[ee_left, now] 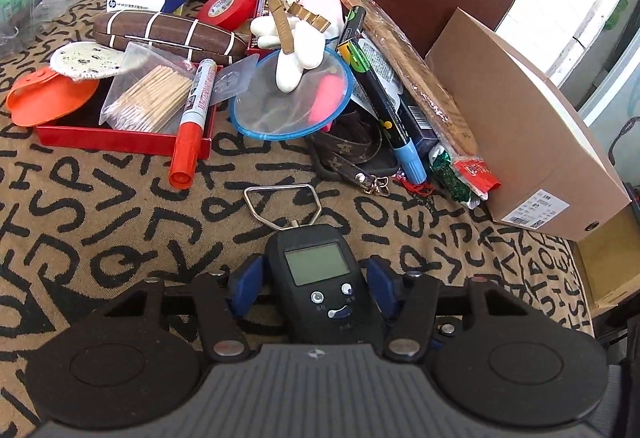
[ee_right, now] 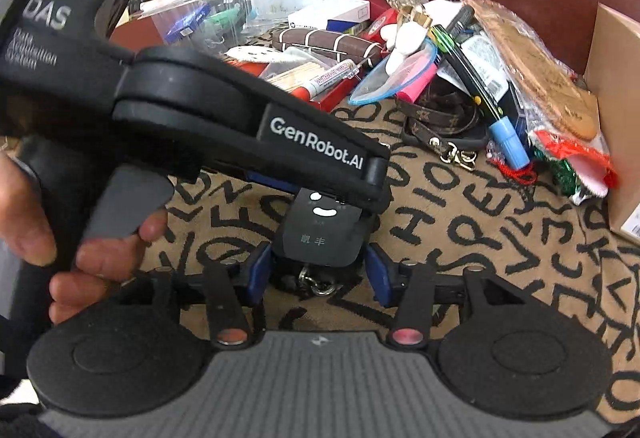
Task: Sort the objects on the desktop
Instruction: 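Carry the black scale into the white box and release it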
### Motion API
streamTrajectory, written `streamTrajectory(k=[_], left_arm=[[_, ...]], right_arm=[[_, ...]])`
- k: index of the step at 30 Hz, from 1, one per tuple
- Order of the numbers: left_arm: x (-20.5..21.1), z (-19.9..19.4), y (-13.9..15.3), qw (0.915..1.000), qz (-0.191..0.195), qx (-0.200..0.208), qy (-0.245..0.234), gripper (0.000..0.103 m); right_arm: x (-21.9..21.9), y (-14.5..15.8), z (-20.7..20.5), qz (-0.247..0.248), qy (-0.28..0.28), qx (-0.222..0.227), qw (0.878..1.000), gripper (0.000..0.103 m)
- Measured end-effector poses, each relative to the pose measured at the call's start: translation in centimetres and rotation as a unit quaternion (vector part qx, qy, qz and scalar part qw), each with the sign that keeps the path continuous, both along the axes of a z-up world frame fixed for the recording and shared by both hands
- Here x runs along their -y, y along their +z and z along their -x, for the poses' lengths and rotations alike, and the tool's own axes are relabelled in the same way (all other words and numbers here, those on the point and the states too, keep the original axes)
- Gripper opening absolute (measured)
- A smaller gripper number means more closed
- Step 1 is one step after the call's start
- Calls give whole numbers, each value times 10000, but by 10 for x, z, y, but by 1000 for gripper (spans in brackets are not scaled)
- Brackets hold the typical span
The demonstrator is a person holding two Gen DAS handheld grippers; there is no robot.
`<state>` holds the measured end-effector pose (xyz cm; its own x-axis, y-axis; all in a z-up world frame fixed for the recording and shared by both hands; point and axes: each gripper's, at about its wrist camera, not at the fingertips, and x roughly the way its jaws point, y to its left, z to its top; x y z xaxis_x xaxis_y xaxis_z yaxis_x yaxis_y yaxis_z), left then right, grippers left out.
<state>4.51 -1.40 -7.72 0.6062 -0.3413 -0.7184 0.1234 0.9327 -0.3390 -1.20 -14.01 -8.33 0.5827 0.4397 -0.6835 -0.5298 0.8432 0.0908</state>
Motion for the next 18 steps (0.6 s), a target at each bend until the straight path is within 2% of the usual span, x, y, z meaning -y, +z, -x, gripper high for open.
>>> streamTrajectory(k=[6, 18], left_arm=[[6, 7, 15, 9998, 51, 172, 17, 58], [50, 6, 84, 9930, 52, 1129, -347, 58]], right_arm=[[5, 11, 8, 22, -33, 206, 9998, 49], [47, 71, 13, -248, -460, 1141, 9921, 49]])
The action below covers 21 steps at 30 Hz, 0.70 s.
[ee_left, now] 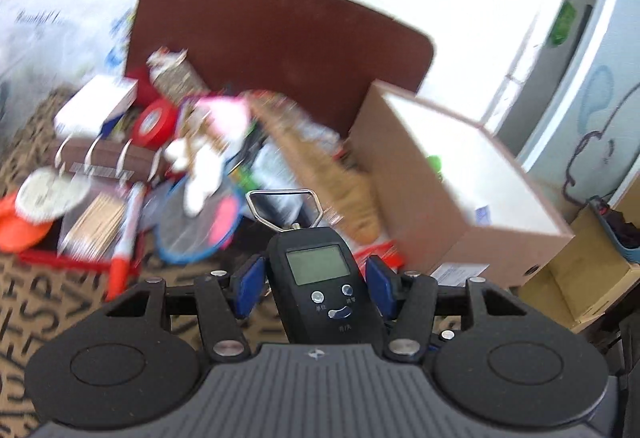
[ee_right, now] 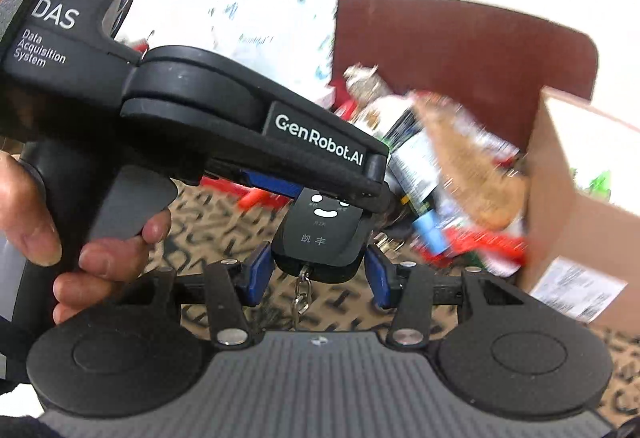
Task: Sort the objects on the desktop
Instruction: 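Carry the black scale into the white box and release it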
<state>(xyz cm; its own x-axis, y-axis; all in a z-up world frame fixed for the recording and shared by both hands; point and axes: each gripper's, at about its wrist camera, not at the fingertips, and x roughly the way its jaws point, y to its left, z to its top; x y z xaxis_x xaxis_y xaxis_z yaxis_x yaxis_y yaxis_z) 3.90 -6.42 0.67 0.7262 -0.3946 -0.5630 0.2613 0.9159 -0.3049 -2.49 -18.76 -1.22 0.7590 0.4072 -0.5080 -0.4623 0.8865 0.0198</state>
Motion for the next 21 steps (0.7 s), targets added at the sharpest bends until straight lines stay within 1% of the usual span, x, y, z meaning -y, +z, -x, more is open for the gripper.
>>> streamTrajectory(k=[6, 10, 16, 21], left_arm=[[43, -11, 39, 9985, -59, 412, -367, 58], [73, -23, 62, 9963, 6, 620, -592, 58], [121, -51, 85, 9939, 185, 651, -871, 58], [162, -81, 91, 9912, 398, 500, -1157, 58]], right_arm=[[38, 31, -5, -85, -377, 445, 9983, 49], [67, 52, -13, -128, -640, 678, 9956, 49], [113, 78, -32, -61, -960, 837, 9918, 49], [151, 91, -56, 164, -1216, 805, 9892, 49]])
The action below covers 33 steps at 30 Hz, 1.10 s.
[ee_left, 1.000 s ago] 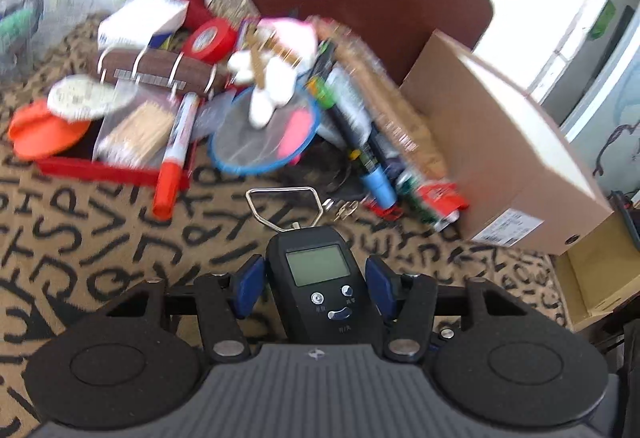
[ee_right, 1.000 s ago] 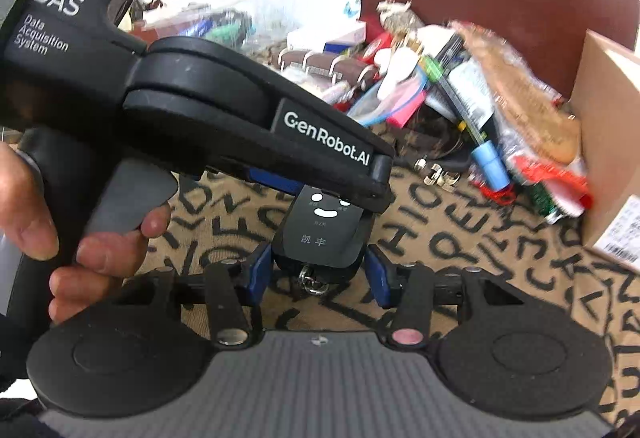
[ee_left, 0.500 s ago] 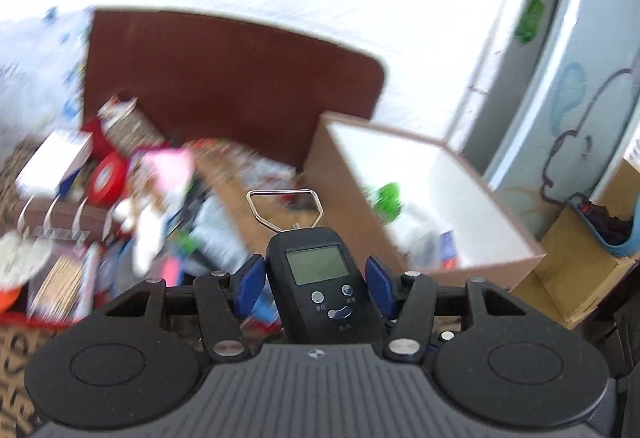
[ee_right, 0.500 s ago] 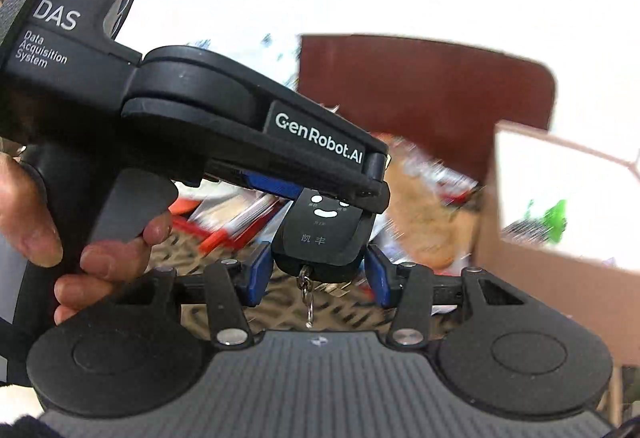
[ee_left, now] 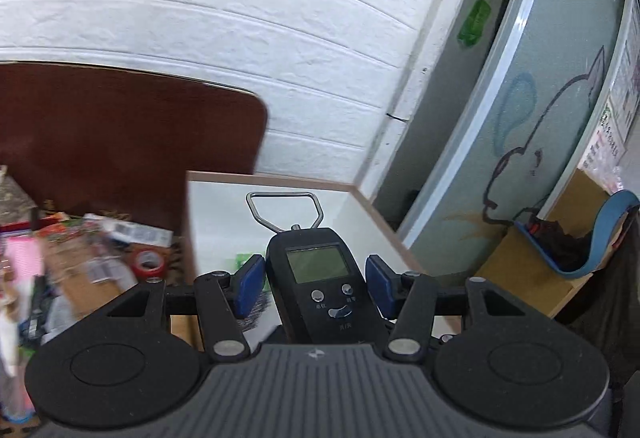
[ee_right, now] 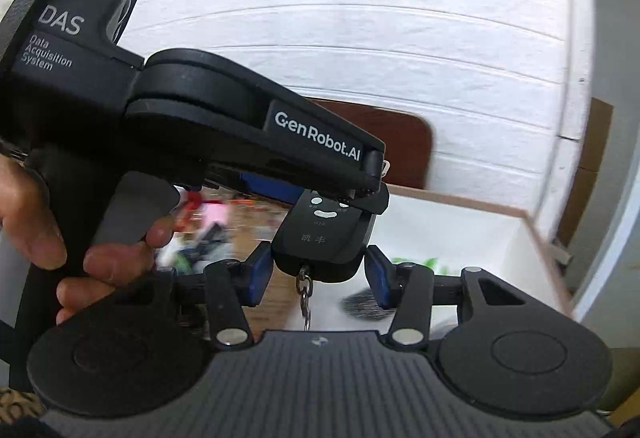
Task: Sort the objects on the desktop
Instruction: 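Carry the black scale into the white box and release it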
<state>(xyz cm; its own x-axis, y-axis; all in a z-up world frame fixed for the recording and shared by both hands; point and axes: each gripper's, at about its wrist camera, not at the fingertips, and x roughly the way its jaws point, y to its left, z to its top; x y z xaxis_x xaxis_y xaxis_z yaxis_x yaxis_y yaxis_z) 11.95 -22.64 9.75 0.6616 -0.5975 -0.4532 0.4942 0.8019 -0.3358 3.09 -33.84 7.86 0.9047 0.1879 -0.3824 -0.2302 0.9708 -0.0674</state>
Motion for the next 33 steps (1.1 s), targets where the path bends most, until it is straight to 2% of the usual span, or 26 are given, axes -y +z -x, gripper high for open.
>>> streamTrajectory(k=[5, 12, 19, 28, 33], left_arm=[[35, -33, -11, 9990, 182, -345, -213, 58], [74, -79, -31, 9967, 355, -683, -264, 58], [99, -126, -60, 9900, 533, -1277, -256, 58], [114, -159, -95, 9864, 363, -1595, -137, 58], [115, -170, -111, 9866, 185, -1621, -88, 58]], right_arm=[[36, 0, -28, 157, -218, -154, 9995, 49], [76, -10, -76, 551, -294, -467, 9970, 49], [104, -32, -112, 908, -256, -815, 9922, 49], [111, -64, -157, 1058, -92, -1459, 9836, 49], [103, -75, -177, 1198, -6, -1809, 9762, 49]])
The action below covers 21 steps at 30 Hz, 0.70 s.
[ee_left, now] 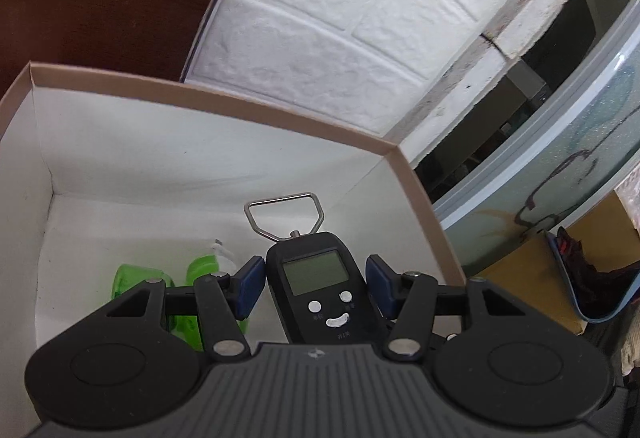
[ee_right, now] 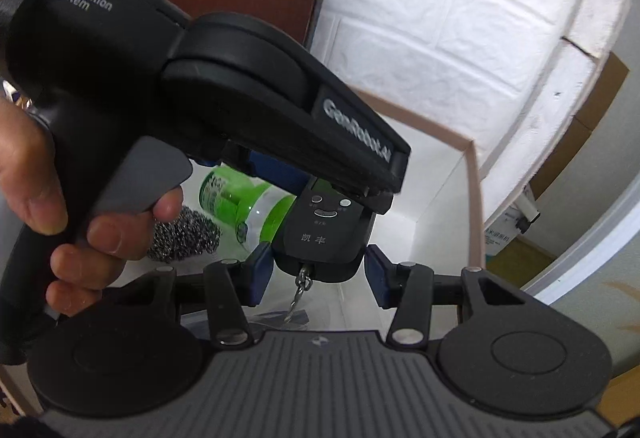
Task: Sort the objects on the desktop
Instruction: 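Carry the black scale into the white box and release it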
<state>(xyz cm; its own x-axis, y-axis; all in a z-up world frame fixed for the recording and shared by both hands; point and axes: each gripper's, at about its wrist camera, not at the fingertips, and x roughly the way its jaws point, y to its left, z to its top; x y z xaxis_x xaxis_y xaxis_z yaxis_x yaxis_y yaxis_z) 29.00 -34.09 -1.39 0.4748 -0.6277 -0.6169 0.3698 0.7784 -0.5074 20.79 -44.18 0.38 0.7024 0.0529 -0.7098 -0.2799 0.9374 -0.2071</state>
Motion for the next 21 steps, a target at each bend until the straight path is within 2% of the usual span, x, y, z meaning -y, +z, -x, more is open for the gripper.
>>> streamTrajectory(k=[7, 9, 11, 13, 15, 21], left_arm=[[-4, -8, -9, 10000, 17, -70, 9, 59], [-5, -8, -8, 9999, 57, -66, -74, 68], [-7, -7, -5, 9998, 148, -8, -118, 82], [-8, -4, -2, 9998, 176, 63, -120, 90], [-8, -3, 1, 9997, 168, 104, -115, 95], [-10, 4, 4, 9996, 78, 215, -189, 98]], right_arm=[[-15, -9, -16, 311, 22, -365, 9988, 49], [-17, -12, -18, 363, 16, -477, 9982, 49], [-18, -13, -18, 384, 44, -488, 9981, 51], [-19, -12, -16, 382, 53, -443, 9983, 61], [-20, -11, -13, 353, 47, -415, 9985, 68], [-22, -11, -4, 404, -81, -287, 9987, 89]])
